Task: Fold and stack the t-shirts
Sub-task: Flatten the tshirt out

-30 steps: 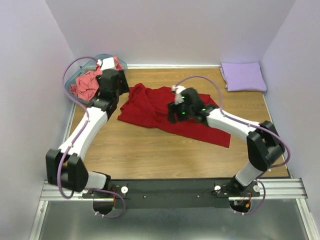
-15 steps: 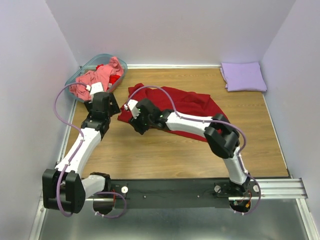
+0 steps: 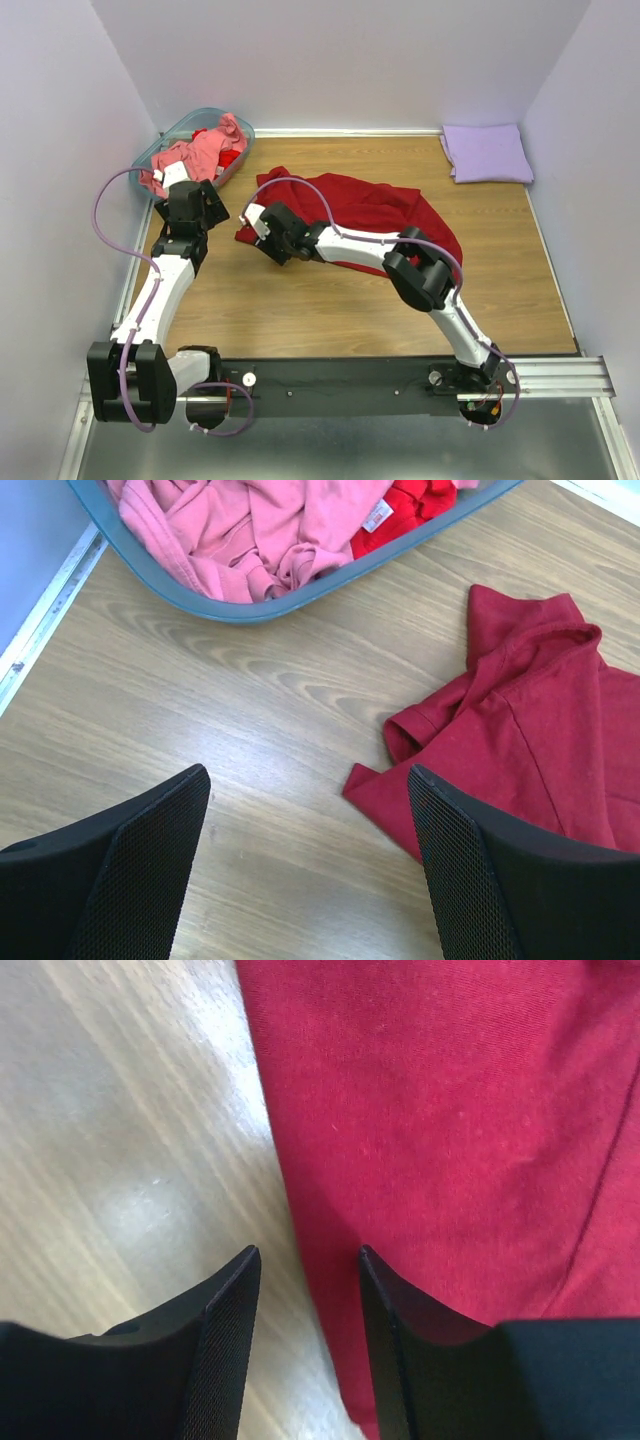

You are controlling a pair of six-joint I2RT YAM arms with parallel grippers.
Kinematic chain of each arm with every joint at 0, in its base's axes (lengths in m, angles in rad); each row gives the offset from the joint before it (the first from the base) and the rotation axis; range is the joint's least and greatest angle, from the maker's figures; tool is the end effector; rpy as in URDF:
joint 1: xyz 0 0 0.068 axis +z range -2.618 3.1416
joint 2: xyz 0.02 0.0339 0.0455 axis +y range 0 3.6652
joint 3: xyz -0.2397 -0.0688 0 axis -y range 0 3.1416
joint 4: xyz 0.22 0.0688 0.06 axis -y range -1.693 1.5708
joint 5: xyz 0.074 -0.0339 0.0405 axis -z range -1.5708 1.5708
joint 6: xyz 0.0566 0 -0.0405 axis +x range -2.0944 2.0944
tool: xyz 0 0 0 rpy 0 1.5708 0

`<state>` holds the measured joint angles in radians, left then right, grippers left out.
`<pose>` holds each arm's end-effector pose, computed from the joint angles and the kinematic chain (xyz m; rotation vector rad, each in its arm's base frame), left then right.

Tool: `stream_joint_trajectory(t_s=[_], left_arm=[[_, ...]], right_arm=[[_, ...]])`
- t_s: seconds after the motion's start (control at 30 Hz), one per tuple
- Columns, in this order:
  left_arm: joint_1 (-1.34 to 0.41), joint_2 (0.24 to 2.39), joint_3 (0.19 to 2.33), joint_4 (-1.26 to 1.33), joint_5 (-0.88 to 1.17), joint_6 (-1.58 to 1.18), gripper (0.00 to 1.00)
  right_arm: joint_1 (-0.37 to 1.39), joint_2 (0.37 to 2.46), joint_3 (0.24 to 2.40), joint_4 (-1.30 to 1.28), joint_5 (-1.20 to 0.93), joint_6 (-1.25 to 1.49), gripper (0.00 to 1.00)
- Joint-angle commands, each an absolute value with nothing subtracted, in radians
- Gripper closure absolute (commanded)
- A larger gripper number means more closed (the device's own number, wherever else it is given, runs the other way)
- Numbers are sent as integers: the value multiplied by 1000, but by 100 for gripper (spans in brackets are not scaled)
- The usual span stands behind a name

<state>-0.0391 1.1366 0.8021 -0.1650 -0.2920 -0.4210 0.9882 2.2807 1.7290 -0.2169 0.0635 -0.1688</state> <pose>0.2596 0.0061 0.2540 -0.5619 1.9688 0.0160 0.2720 0.4062 0.1404 -1.2645 1.9945 0.3301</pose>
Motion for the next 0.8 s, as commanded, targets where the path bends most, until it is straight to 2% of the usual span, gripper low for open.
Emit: stream_joint_trajectory(t_s=[0.0, 0.1, 0.17, 0.2, 0.33, 0.5, 0.7, 0.77], left_arm=[[-29, 1134, 816, -144, -265, -434, 13], [-28, 1134, 816, -144, -264, -434, 13], [-28, 1132, 815, -144, -267, -434, 13], [-28, 1131, 813, -143, -270, -433, 13], [-28, 1127, 811, -141, -265, -433, 13], [-26, 1129, 810, -137, -247, -430, 13], [-26, 1137, 813, -135, -236, -420, 13], [-26, 1143, 813, -137, -232, -416, 14]], right_arm=[[991, 2344, 1770, -222, 115, -199, 51], [991, 2364, 1790, -224, 126, -204, 57], [991, 2370, 1798, -222, 127, -213, 66], [991, 2373, 1802, -224, 130, -216, 76], [992, 2364, 1796, -225, 146, -232, 100], [992, 2229, 1737, -232, 43, -201, 100], [992, 2020, 1652, -371, -314, -123, 99], [992, 2013, 1649, -444, -484, -106, 92]])
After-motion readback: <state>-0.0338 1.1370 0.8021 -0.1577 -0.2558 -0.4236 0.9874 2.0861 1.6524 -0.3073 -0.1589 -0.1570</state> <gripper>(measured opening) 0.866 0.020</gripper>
